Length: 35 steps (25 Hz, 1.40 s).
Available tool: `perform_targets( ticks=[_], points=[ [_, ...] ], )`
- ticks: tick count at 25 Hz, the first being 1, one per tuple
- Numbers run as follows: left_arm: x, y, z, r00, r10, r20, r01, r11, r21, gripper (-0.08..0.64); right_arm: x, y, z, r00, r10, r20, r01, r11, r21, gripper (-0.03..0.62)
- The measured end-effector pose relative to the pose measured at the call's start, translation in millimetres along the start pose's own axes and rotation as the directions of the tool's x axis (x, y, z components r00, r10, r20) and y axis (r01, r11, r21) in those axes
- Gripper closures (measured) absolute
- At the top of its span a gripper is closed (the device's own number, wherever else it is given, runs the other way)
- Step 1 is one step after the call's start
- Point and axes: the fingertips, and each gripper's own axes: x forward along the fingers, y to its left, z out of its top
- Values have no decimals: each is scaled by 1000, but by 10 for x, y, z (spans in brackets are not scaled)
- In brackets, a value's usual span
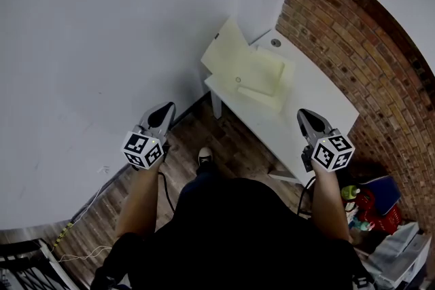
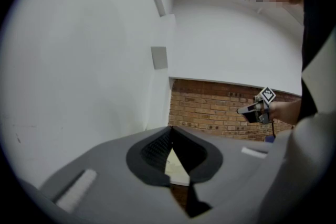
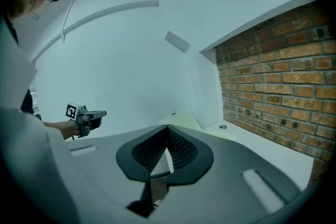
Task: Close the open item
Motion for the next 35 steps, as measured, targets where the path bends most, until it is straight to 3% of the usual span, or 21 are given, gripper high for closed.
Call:
perform_targets(
  ticks=[17, 28, 35],
  points=[
    [427, 164, -108, 998, -23, -54, 22, 1000, -19, 557, 302, -352, -6, 998, -51, -24, 52, 998, 29, 592],
    [668, 386, -77, 998, -37, -53, 35, 999, -27, 557, 550, -450, 7, 998, -57, -40, 59, 997, 51, 592],
    [833, 528, 80, 999, -51, -12, 51, 999, 7, 557, 753, -503, 71, 996, -76, -52, 79, 995, 56, 592]
  ],
)
